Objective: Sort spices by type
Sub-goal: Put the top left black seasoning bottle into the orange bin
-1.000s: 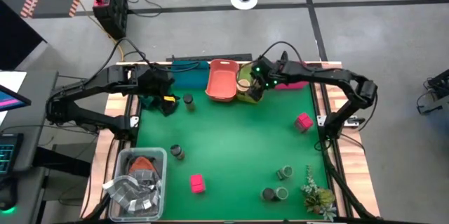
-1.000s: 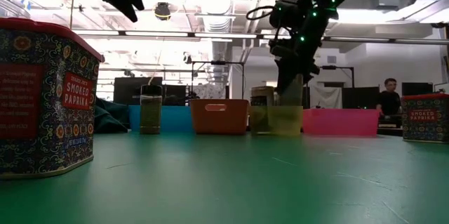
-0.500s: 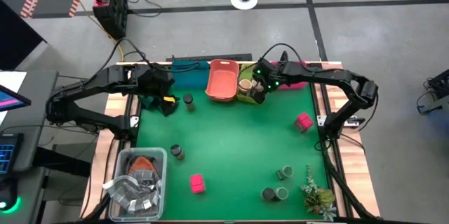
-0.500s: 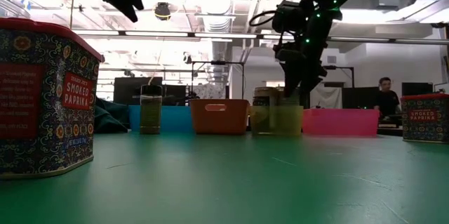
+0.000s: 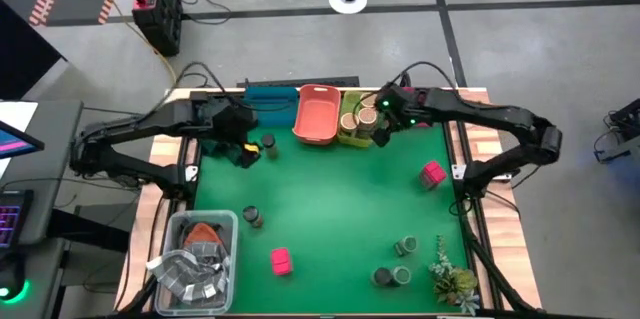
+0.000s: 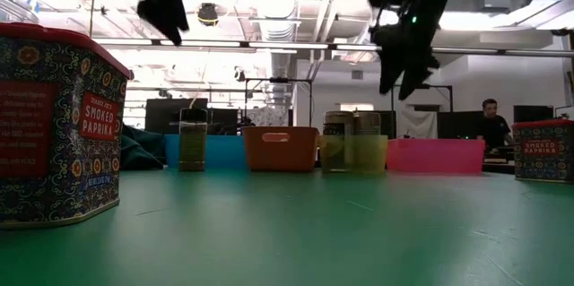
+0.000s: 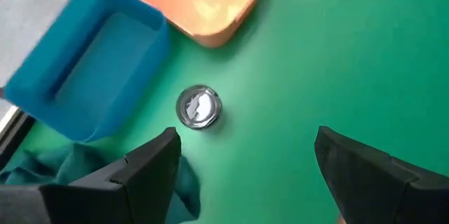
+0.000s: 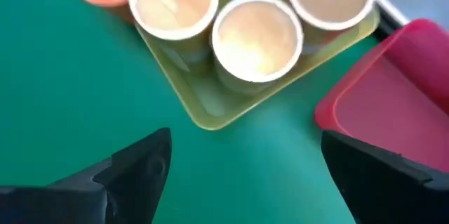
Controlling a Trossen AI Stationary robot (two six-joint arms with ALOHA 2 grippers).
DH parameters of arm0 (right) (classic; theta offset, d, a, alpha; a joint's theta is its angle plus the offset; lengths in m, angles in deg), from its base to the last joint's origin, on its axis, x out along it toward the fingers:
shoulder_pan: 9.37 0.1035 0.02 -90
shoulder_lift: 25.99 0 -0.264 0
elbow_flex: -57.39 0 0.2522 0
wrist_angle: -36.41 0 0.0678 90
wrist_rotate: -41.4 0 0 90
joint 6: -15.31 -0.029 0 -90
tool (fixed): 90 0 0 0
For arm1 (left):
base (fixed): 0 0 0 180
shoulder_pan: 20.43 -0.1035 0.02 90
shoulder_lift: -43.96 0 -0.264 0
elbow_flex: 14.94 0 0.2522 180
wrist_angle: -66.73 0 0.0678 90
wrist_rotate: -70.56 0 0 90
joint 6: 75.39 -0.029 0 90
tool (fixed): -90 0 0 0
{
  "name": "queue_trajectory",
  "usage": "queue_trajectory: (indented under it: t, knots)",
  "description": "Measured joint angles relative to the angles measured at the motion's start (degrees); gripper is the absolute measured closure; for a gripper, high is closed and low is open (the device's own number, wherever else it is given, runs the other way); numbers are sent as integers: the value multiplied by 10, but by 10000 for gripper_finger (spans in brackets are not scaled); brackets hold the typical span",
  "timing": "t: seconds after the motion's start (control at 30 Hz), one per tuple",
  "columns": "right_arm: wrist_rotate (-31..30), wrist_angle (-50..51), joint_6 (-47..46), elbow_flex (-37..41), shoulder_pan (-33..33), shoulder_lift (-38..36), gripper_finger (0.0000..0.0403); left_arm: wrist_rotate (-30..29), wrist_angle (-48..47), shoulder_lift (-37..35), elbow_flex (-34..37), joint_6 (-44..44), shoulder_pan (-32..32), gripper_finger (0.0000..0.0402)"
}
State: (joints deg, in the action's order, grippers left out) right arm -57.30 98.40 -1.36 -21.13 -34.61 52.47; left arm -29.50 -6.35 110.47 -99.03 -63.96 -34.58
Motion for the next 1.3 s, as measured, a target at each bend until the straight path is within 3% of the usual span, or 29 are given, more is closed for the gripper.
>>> queue_trajectory:
  t: [0.23, 0.63, 1.03, 1.3]
  knots:
    - [-5, -8, -75, 0, 55, -56, 10, 31, 15, 82, 35, -27, -61, 86]
    - [-98, -2, -145, 0, 185, -61, 10, 53, 19, 199, -35, -92, -116, 86]
    - [-110, -2, -163, 0, 197, -61, 10, 114, 5, 266, -34, -121, -140, 86]
    - [-110, -3, -159, 0, 195, -61, 10, 118, 13, 292, -33, -128, -140, 88]
